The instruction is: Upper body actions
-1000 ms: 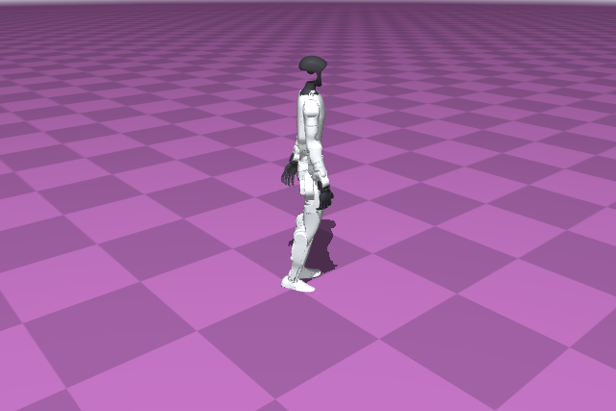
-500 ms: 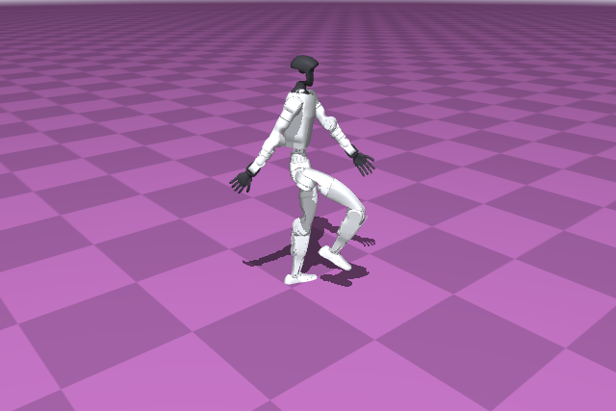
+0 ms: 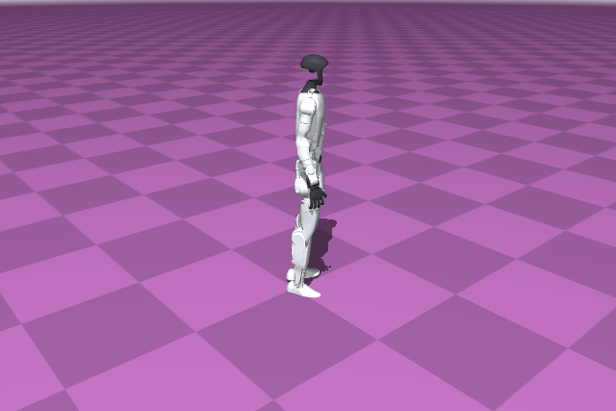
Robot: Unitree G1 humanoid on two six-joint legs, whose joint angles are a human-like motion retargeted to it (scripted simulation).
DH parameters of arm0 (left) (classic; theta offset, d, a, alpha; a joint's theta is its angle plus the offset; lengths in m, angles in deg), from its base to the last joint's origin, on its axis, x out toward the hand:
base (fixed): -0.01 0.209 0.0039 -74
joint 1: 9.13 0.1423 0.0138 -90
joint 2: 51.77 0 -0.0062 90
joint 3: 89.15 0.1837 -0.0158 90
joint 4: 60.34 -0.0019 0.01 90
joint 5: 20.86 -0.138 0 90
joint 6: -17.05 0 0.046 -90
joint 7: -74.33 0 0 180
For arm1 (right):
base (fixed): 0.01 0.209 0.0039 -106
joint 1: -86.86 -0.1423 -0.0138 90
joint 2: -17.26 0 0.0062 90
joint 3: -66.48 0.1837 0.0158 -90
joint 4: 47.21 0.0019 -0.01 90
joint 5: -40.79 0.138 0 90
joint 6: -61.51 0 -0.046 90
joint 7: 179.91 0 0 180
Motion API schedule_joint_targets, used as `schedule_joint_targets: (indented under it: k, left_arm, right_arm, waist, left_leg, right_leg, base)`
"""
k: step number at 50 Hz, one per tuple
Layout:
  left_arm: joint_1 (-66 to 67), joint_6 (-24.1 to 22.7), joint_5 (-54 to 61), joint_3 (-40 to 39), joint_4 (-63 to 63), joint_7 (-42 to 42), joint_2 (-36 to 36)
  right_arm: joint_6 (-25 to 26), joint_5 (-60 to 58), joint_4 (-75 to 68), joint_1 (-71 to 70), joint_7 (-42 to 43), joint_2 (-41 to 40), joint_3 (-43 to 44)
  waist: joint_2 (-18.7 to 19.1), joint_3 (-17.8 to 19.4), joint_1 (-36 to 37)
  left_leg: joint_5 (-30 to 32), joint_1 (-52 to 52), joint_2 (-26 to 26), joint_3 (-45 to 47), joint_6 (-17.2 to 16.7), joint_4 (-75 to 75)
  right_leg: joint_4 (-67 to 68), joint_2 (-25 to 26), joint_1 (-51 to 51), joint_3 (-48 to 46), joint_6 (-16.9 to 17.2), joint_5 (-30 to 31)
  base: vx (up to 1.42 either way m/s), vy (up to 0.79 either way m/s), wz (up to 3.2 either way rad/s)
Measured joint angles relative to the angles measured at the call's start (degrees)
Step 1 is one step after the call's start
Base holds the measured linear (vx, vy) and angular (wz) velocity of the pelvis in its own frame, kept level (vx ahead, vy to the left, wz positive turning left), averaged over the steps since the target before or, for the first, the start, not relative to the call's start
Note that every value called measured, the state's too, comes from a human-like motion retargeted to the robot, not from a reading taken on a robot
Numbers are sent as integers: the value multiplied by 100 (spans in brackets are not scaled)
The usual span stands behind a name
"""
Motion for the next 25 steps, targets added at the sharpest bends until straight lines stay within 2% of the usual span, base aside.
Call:
schedule_joint_targets:
  k: [2, 5, 9, 18, 23, 25]
  left_arm:
    - [131, -26, -94, 57, 0, 99, 51]
    - [201, -132, -92, 78, 0, 207, 86]
    - [136, -153, 62, -63, 0, 12, 182]
    - [-234, -316, 192, -172, 352, -10, 201]
    - [-127, -255, 173, -319, 462, 118, 69]
    - [50, -178, 172, -490, 398, -84, 33]
  right_arm:
    - [-55, -104, 80, -36, 9, -3, -63]
    - [-71, -259, 73, -23, 77, 3, -169]
    - [40, -352, -327, 216, 242, 31, -24]
    - [681, 35, -2183, 745, 768, 478, 726]
    - [849, 544, -2904, 795, 1120, 793, 953]
    - [912, 759, -3160, 739, 1282, 882, 954]
  waist:
    - [13, 63, -6]
    - [31, 241, -212]
    - [84, 292, -528]
    - [109, 313, -486]
    - [282, 160, -666]
    - [402, 43, -781]
  left_leg:
    - [36, -53, 61, -39, -39, 3]
    - [119, -45, 105, -150, -68, -28]
    - [222, -105, 196, -379, -124, -51]
    - [352, -131, 352, -313, -321, -125]
    - [385, -181, 498, -337, -445, -111]
    - [351, -201, 573, -381, -499, -44]
  right_leg:
    - [-7, -4, -62, -155, -33, 12]
    - [107, 130, -96, 99, -198, -74]
    - [133, 155, -82, -139, -223, -131]
    - [25, 282, -89, -200, -339, -107]
    - [4, 388, -79, -312, -407, -184]
    - [-3, 459, -62, -288, -456, -231]
  base:
    - [-2, -9, 4]
    - [4, -8, 35]
    - [5, -9, 48]
    - [7, -8, -4]
    - [13, -12, 3]
    - [23, -13, 17]
